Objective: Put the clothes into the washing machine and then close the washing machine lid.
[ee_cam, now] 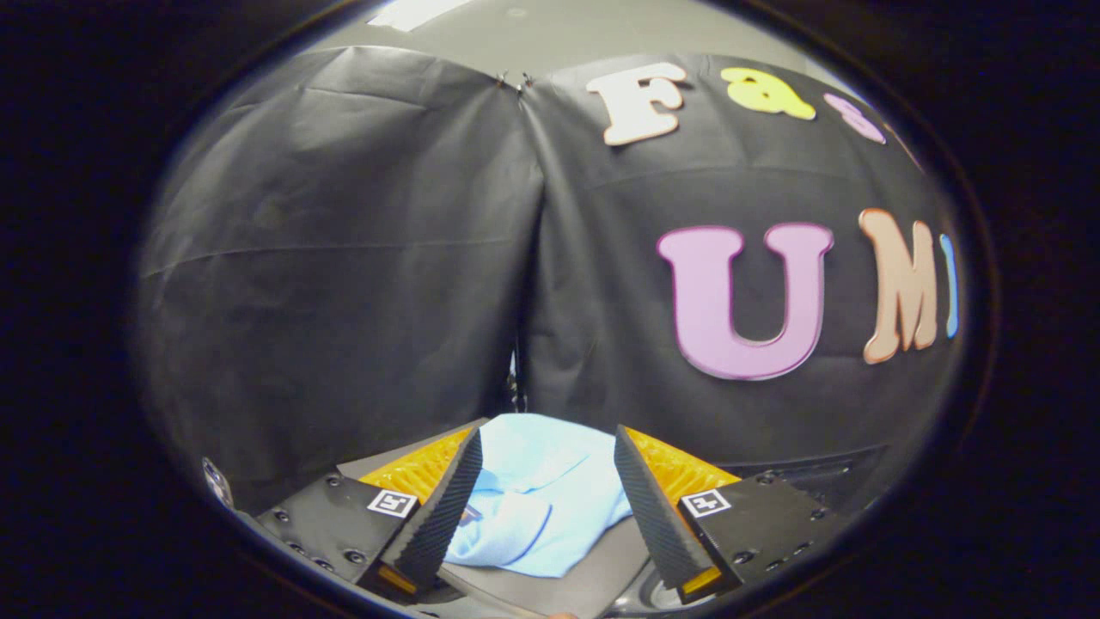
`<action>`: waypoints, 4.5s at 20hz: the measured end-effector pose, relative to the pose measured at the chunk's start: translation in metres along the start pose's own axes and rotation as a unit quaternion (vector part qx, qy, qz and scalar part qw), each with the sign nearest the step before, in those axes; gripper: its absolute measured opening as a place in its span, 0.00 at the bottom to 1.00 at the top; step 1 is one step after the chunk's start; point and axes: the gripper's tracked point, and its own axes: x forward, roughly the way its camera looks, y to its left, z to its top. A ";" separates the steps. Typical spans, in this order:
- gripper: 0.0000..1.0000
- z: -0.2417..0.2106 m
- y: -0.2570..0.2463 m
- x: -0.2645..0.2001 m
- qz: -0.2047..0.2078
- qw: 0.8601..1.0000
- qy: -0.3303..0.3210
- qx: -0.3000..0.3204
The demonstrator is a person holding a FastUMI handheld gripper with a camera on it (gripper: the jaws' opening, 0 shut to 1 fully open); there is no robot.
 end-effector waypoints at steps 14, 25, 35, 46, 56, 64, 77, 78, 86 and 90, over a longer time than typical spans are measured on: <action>0.96 -0.104 -0.003 0.073 -0.023 0.967 0.251 -0.015; 0.61 -0.117 0.012 0.078 0.027 0.965 0.252 0.060; 0.01 -0.093 -0.005 0.076 -0.009 0.967 0.232 0.105; 0.00 0.038 -0.062 0.025 -0.147 0.966 0.186 0.099; 0.00 0.200 -0.093 -0.049 -0.290 0.937 0.166 0.106; 0.12 0.178 -0.099 -0.040 -0.282 0.936 0.173 0.122; 0.71 0.194 -0.102 -0.008 -0.276 0.943 0.150 0.107; 0.85 0.199 -0.103 -0.003 -0.278 0.944 0.145 0.103; 0.99 0.219 -0.129 0.071 -0.293 0.948 0.108 0.066; 0.99 0.210 -0.148 0.103 -0.303 0.945 0.112 0.052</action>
